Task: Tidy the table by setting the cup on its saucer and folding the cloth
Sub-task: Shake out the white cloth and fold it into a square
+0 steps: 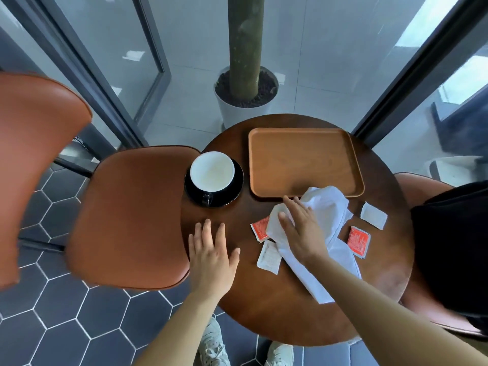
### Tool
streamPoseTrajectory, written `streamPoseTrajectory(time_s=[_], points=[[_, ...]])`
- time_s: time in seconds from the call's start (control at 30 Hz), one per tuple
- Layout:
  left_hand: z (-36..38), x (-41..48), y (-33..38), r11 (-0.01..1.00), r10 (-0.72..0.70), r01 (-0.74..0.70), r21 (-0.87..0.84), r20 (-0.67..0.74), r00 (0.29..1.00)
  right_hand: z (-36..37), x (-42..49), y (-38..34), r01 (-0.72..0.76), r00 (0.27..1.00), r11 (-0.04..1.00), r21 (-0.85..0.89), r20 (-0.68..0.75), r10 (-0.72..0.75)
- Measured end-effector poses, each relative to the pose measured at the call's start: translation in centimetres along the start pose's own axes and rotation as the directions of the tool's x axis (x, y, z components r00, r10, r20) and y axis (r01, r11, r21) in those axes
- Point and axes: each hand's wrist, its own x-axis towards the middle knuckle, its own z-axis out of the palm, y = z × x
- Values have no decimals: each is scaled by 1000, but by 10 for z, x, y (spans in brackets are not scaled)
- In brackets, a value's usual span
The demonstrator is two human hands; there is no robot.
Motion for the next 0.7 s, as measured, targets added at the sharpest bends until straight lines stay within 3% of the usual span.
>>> streamPoseTrajectory(time_s=[0.13, 0.23, 0.33, 0.5, 0.7], points=[[-29, 2, 16, 999, 42, -42, -11, 96, 994, -35, -23, -6, -49, 964, 996, -68, -264, 30], [-46, 7, 42, 989, 134, -127, -81, 88, 987, -61, -31, 5, -139, 953, 981, -134, -286, 96], [-57, 19, 74, 966, 147, -121, -227, 98, 984, -82, -25, 22, -251, 936, 961, -112, -282, 211], [-58, 48, 120, 930, 46, 38, -365, 217, 975, -101, 5, 50, -467, 871, 884, -29, -185, 455], [-51, 60, 150, 943, -100, 196, -269, 334, 937, -104, 23, 70, -619, 774, 737, 270, 50, 631]])
